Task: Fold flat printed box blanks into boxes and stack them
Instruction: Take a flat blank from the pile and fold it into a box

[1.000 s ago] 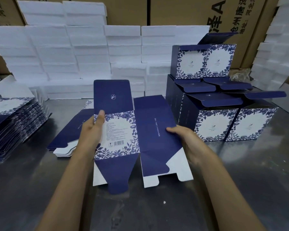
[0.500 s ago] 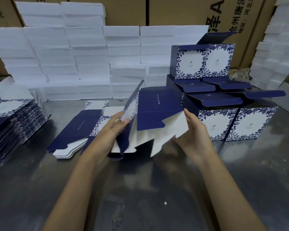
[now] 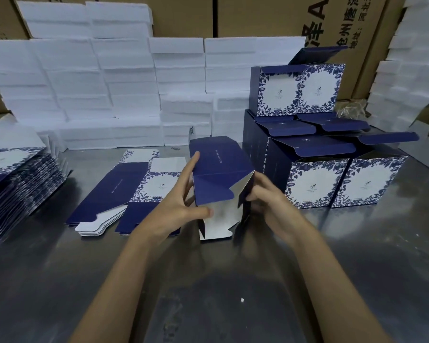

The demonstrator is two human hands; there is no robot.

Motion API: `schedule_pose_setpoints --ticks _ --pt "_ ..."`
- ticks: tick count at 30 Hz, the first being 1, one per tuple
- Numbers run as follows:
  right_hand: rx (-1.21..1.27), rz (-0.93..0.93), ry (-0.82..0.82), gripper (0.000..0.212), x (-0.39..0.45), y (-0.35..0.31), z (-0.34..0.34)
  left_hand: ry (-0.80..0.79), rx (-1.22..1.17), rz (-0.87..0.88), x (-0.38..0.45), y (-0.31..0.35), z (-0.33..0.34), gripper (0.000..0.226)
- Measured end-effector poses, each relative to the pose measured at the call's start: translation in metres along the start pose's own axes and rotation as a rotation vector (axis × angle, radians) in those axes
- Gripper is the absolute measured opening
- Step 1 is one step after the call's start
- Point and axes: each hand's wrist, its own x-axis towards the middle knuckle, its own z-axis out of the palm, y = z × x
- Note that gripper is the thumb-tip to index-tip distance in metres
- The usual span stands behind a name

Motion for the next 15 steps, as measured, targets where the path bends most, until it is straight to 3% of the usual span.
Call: schedule_pose_setpoints --ticks 6,15 --pt "-0.126 -0.013 0.024 0.079 0.000 0.005 0.000 0.243 0.032 0.031 0.001 0.011 0.009 0.046" --pt "-0.466 -0.180 0.321 0.039 -0.001 0.010 0.023 0.306 0.028 -0.001 -0.002 0.020 0.015 0.042"
